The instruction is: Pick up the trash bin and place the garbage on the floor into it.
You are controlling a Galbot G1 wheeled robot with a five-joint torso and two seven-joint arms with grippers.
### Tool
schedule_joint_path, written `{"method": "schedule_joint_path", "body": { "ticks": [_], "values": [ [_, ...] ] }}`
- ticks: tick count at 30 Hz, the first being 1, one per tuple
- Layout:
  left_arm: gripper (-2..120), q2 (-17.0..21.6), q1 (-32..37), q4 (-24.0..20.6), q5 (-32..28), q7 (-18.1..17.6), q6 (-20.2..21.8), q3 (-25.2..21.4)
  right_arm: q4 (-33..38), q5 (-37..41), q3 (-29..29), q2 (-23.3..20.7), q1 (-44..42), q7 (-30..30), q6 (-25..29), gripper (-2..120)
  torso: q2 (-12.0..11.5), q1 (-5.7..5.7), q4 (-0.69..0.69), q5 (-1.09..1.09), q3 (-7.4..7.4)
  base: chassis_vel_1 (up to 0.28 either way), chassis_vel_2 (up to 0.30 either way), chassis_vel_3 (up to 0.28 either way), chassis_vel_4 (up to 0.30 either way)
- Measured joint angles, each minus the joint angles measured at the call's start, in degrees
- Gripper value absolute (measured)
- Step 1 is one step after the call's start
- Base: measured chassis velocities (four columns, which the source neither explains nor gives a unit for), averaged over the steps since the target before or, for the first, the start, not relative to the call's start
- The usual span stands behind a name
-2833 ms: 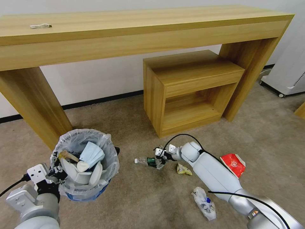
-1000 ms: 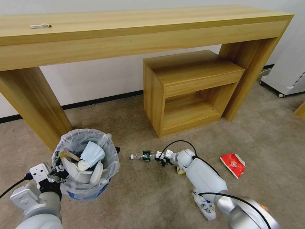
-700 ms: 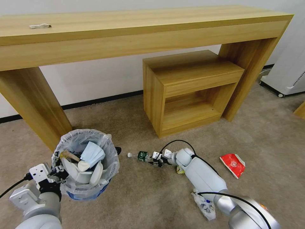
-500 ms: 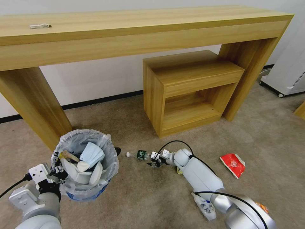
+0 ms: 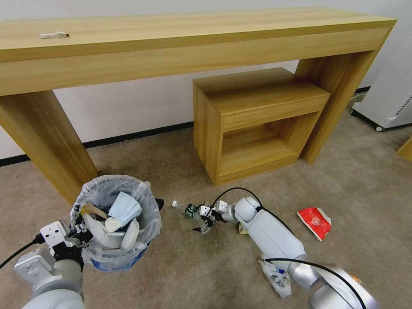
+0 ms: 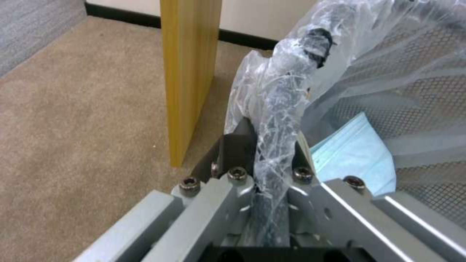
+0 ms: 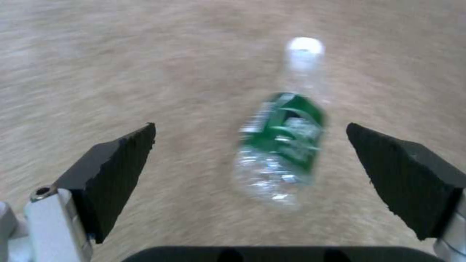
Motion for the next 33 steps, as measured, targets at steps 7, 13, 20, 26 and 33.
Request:
{"method": "schedule_joint_path", "body": {
  "ticks": [7,13,20,26,33],
  "values": [
    [1,-0.2,0.2,0.0,0.4,0.0,-0.1,0.2,-7.2,0.2,0.4,5.1,0.3,12.6,-2.4,100,0.0,0.0,0.0,0.0,0.0,0.0,0.0,0.0,0.0],
    [1,-0.1,-0.1,0.4,0.4,0.1,-0.1,0.3,-10.0,0.2,0.7,7.8,0.2,18.4,-4.9,100,0.0,0.0,0.01,0.0,0.0,0.0,0.0,0.0,0.0],
    [1,0.0,-0.8,1.1,0.4,0.1,-0.1,0.5,-12.3,0.7,1.7,8.8,0.3,20.6,-7.0,100,0.0,0.0,0.0,0.0,0.0,0.0,0.0,0.0,0.0],
    [1,0.3,-1.2,1.4,0.4,0.1,-0.1,0.6,-13.8,0.3,2.3,8.8,0.5,20.9,-8.2,81,0.0,0.0,0.0,0.0,0.0,0.0,0.0,0.0,0.0],
    [1,0.3,-1.3,1.7,0.4,0.2,-0.1,0.6,-14.6,-0.4,2.4,9.2,0.7,20.9,-8.1,58,0.0,0.0,0.0,0.01,0.0,0.0,0.0,0.0,0.0]
  ]
}}
